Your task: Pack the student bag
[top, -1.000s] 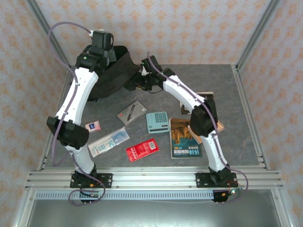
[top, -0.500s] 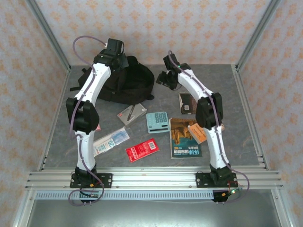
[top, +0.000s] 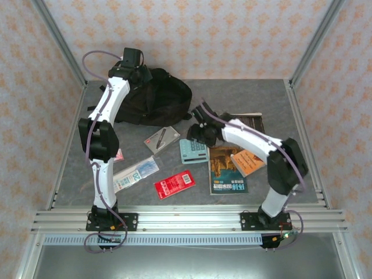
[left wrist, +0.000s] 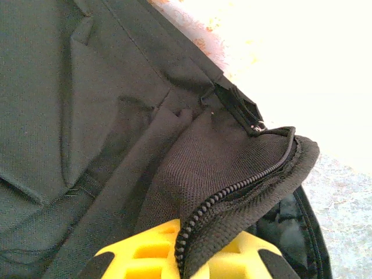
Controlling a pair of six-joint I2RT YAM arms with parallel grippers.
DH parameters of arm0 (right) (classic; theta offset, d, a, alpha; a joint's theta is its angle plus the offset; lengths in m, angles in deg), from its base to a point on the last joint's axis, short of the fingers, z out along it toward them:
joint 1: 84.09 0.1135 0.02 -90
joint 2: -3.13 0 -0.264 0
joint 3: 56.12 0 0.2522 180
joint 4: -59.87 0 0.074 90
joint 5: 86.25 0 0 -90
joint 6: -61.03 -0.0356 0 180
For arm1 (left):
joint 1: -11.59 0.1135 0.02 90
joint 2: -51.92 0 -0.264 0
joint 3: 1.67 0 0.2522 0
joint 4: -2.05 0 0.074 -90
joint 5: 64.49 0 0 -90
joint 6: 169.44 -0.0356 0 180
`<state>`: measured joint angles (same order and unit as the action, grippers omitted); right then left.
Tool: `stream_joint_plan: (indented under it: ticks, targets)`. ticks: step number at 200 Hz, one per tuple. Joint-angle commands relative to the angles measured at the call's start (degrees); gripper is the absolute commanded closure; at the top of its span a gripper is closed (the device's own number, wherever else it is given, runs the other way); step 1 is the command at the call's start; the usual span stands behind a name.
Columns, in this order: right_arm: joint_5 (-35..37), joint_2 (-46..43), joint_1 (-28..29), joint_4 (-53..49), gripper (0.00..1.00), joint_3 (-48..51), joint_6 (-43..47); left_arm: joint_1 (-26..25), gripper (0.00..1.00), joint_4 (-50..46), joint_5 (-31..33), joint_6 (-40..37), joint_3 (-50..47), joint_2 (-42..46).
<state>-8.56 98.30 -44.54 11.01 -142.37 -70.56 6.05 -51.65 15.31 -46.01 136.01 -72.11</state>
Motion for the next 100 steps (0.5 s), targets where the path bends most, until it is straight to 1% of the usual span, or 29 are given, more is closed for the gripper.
stream_joint_plan:
  ticks: [1, 12, 19, 36, 55, 74, 100]
  targets:
    - [8.9, -9.2, 3.5, 8.3, 0.42, 8.4, -25.2, 0.2, 1.00, 1.4, -0.8, 2.6, -0.9, 1.7]
    - [9.6, -11.3, 5.1, 11.8, 0.42, 11.9, -32.7, 0.2, 1.00, 2.4, -1.0, 2.7, -2.4, 2.2]
    - [10.0, -12.0, 6.0, 12.4, 0.41, 13.2, -37.4, 0.2, 1.00, 3.4, -1.3, 3.0, -3.5, 2.5]
    - [13.2, -12.1, 9.0, 13.7, 0.37, 15.5, -46.2, 0.3, 1.00, 3.8, -2.3, 4.4, -4.4, 2.5]
    - [16.1, -10.5, 11.6, 14.7, 0.35, 16.5, -52.7, 0.3, 1.00, 3.3, -3.3, 5.2, -4.6, 2.7]
    - [19.3, -8.5, 13.7, 16.3, 0.34, 16.9, -57.2, 0.4, 1.00, 2.6, -4.0, 4.8, -4.8, 2.9]
    - [19.6, -5.3, 15.3, 18.3, 0.34, 17.3, -60.7, 1.4, 1.00, 4.2, -6.4, 5.4, -7.3, 3.6]
